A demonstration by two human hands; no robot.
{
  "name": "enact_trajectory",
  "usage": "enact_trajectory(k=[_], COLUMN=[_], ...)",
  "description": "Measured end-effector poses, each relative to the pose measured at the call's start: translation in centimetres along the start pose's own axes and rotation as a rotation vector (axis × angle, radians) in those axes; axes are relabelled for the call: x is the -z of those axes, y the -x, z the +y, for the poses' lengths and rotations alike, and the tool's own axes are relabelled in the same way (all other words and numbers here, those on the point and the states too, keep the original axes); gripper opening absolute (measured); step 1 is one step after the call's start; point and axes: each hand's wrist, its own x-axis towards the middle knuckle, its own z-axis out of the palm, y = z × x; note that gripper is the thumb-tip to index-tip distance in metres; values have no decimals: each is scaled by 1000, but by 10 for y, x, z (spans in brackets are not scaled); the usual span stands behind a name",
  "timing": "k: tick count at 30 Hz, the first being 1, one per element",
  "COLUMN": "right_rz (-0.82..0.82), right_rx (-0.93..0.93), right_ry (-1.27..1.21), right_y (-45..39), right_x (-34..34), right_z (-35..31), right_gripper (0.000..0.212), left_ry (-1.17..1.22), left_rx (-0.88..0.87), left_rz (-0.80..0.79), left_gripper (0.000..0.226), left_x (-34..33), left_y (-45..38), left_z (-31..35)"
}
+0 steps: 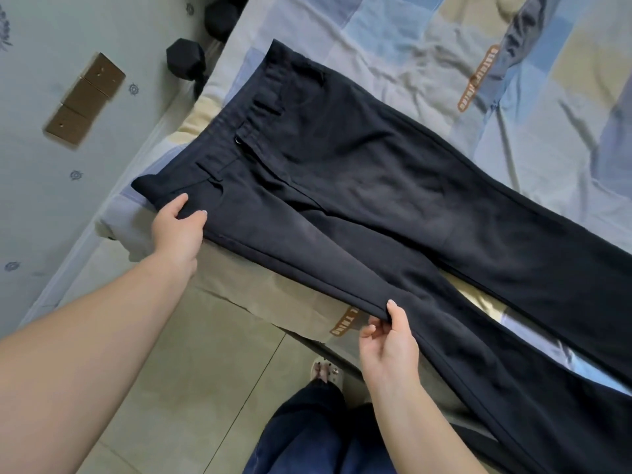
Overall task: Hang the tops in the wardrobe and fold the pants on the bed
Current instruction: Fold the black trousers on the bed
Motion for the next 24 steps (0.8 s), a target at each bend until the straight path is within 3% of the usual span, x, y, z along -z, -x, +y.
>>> enact_trajectory(k=[7, 15, 20, 24], right_rz=[-11, 40, 108, 176], right_rx=[227, 399, 485, 594], right_ry=[251, 281, 287, 348], right_y=[-2, -30, -75, -116], right_x=[-9, -60, -118, -159], right_z=[-62, -155, -200, -223], right_gripper=[21, 24, 18, 18], left_ry=[-69, -115, -168, -291], left_rx=[-90, -228, -314, -386], left_rz=[61, -26, -207, -226], left_gripper=[56, 24, 24, 22], left_x=[-24, -92, -166, -219], left_y=[15, -9, -57, -97], left_z=[52, 123, 171, 185])
